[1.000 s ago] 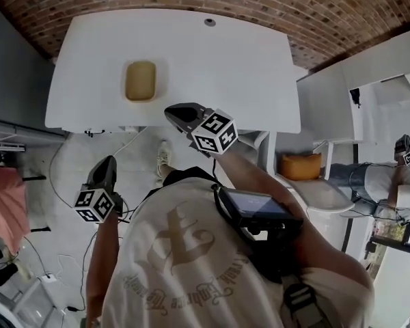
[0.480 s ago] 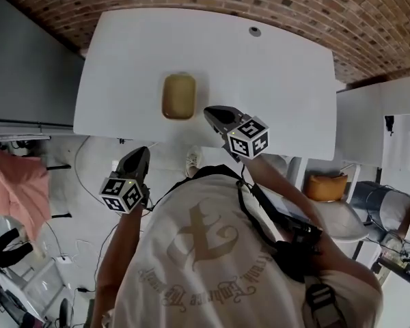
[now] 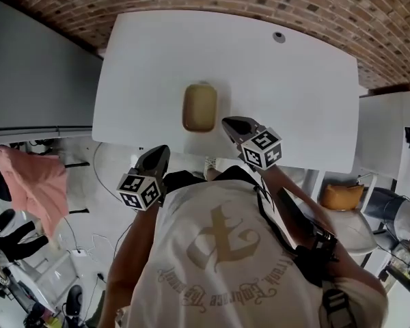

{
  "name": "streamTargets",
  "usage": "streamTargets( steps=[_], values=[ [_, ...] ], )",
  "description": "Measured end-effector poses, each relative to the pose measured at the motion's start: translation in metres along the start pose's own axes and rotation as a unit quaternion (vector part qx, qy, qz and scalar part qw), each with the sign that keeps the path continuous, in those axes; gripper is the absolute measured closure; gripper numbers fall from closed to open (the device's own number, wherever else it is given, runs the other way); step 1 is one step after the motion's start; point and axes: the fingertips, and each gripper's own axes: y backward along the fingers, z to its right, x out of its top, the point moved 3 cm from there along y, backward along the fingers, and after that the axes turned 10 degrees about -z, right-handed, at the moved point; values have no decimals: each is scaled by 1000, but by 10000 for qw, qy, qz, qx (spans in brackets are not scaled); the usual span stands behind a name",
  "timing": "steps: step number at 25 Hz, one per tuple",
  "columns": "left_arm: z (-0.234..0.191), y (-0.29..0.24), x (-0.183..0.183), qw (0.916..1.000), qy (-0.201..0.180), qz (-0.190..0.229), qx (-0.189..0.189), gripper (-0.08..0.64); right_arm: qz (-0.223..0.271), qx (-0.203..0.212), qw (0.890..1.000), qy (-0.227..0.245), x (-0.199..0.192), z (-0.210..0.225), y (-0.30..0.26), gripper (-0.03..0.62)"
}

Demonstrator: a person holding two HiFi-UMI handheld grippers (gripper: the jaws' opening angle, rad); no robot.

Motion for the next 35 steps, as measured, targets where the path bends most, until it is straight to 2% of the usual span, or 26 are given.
streamTargets(
  steps=[4,10,13,16,19,25,35],
  values=[
    [-10,-6,4,9996,-7,-268,71,558,40,-218,9995,-238,2,6,-1,584],
    [-21,-15,17,9986,-87,-498,-178,558,84,-682,9953,-685,3,17,-7,584],
    [-27,-22,21,9966,-328,-680,-335,558,57,-883,9905,-1051,1,25,-9,584],
    [-30,-31,28,9932,-611,-833,-533,558,3,-1087,9815,-1578,2,31,-7,584],
    [-34,-37,36,9900,-778,-903,-758,557,-86,-1212,9740,-1911,0,37,-11,584],
    [-57,-43,44,9803,-1326,-1185,-860,557,-354,-1305,9699,-2027,2,38,-38,584],
    [-81,-57,58,9748,-1328,-1213,-1319,557,-922,-1413,9534,-2500,2,41,-55,549]
  ],
)
